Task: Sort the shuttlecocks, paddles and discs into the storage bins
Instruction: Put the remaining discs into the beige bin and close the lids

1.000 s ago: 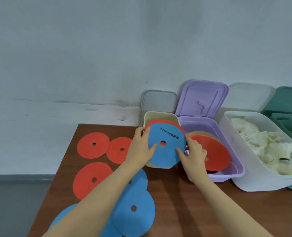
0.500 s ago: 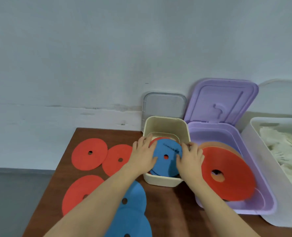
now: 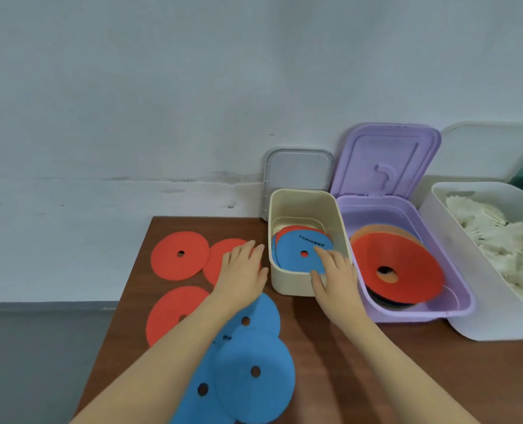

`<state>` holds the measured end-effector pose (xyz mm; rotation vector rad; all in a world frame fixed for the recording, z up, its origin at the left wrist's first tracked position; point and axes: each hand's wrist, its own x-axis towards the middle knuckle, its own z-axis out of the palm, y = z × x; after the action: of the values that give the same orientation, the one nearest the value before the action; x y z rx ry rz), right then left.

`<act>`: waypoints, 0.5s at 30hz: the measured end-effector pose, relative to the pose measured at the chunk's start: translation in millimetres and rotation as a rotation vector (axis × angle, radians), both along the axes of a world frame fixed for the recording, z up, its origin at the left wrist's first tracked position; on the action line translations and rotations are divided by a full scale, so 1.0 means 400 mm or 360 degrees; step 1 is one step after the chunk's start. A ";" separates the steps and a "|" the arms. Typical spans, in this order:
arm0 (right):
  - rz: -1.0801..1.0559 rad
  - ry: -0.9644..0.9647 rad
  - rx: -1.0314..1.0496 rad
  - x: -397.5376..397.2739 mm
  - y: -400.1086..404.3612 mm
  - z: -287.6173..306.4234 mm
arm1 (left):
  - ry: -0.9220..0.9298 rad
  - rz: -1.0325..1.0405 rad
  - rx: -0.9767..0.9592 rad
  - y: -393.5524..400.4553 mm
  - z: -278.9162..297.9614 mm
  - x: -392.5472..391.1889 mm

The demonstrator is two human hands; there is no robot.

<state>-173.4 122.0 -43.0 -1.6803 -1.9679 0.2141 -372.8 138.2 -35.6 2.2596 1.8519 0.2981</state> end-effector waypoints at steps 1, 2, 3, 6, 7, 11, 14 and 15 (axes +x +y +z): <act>0.0028 0.0017 0.0018 -0.015 -0.028 0.001 | 0.0015 0.0001 0.0010 -0.029 -0.005 -0.020; 0.0048 0.0037 0.0026 -0.031 -0.055 -0.003 | 0.0022 0.0006 0.0010 -0.060 -0.014 -0.042; 0.0057 0.0065 0.0018 -0.049 -0.082 -0.010 | 0.0020 0.0018 -0.0007 -0.092 -0.026 -0.065; 0.0028 0.0133 -0.0130 -0.101 -0.157 -0.050 | -0.0004 0.0118 -0.0105 -0.191 -0.073 -0.135; -0.0003 0.0127 -0.0243 -0.116 -0.180 -0.065 | -0.0003 0.0166 -0.0142 -0.224 -0.089 -0.157; -0.0221 -0.0022 -0.0840 -0.166 -0.263 -0.148 | 0.0053 0.0368 -0.0406 -0.342 -0.146 -0.234; -0.0331 -0.0048 -0.1040 -0.204 -0.320 -0.200 | 0.0122 0.0574 -0.0590 -0.416 -0.185 -0.282; -0.0343 -0.0035 -0.1067 -0.215 -0.336 -0.215 | 0.0124 0.0635 -0.0643 -0.437 -0.195 -0.295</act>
<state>-259.4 -12.4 -128.9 -2.2898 -1.8165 0.8504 -490.7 -36.7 -113.7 1.6552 2.1628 -0.1044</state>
